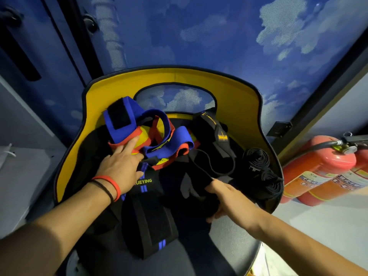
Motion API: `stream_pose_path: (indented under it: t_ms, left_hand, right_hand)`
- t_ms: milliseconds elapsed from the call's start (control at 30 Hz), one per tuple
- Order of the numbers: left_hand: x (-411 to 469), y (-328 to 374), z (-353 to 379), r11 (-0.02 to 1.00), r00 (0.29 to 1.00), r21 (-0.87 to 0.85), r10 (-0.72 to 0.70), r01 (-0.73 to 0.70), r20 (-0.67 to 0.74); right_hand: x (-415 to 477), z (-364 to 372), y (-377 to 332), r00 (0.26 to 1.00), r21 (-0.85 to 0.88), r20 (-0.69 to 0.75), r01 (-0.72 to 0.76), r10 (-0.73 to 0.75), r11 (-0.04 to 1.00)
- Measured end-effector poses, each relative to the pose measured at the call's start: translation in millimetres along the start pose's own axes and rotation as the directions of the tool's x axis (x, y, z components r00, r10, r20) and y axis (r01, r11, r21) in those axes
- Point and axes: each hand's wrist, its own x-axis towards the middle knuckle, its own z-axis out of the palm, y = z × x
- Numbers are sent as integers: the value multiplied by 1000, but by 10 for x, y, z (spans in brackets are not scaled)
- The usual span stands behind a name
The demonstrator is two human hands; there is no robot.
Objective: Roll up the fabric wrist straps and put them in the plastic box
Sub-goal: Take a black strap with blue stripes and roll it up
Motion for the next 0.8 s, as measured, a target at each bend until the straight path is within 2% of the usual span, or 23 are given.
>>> stream_pose_path:
  t_ms: [100, 167, 200, 233, 267, 333, 400, 433, 500, 533, 600, 667, 733, 800]
  left_hand:
    - [-56, 37, -115, 992, 1000, -123, -10, 7, -24]
    - [-120, 121, -200, 967, 986, -254, -11, -33, -167]
    - [-142, 173, -218, 935, 975, -351, -35, -46, -221]
    - [-165, 233, -243, 876, 974, -481, -81, -32, -212]
    - [-181, 307, -273, 767, 986, -641, -127, 27, -110]
    - [-231, 451, -355, 459, 969, -854, -104, 246, 223]
    - [-293, 551, -395, 285, 868, -835, 26, 470, 497]
    - [-332, 601, -399, 231, 837, -830, 99, 507, 539]
    - [-404, 688, -390, 144, 825, -839, 161, 524, 542]
    - [-412, 696, -349, 135, 824, -837, 152, 530, 546]
    - [-416, 693, -340, 69, 830, -840, 127, 538, 543]
    - [-427, 669, -353, -23, 828, -831, 103, 557, 552]
    - [-456, 720, -345, -88, 833, -829, 90, 553, 546]
    - [-517, 812, -319, -83, 835, -832, 95, 549, 541]
  right_hand:
    - [-13, 86, 6, 989, 287, 144, -19, -23, 958]
    - [-20, 88, -13, 961, 501, 255, -37, -106, 865]
    - [-23, 81, -37, 946, 569, 288, -43, -150, 821]
    - [-24, 79, -55, 936, 605, 303, -42, -180, 795]
    - [-17, 99, -72, 932, 608, 309, -40, -189, 793]
    - [-7, 175, -87, 934, 481, 315, -1, -171, 877]
    - [-37, 254, -99, 926, 255, 350, 49, -140, 966]
    - [-62, 272, -108, 917, 138, 378, 79, -126, 987]
    - [-111, 251, -144, 895, -56, 442, 97, -62, 994]
    - [-129, 211, -156, 892, -125, 452, 75, -10, 989]
    - [-156, 86, -181, 918, -240, 391, 27, 71, 970]
    - [-137, -61, -190, 942, -303, 332, 61, 46, 951]
    - [-96, -205, -198, 972, -242, 234, 26, 32, 970]
    - [-2, -309, -146, 995, -48, 54, -78, 80, 996]
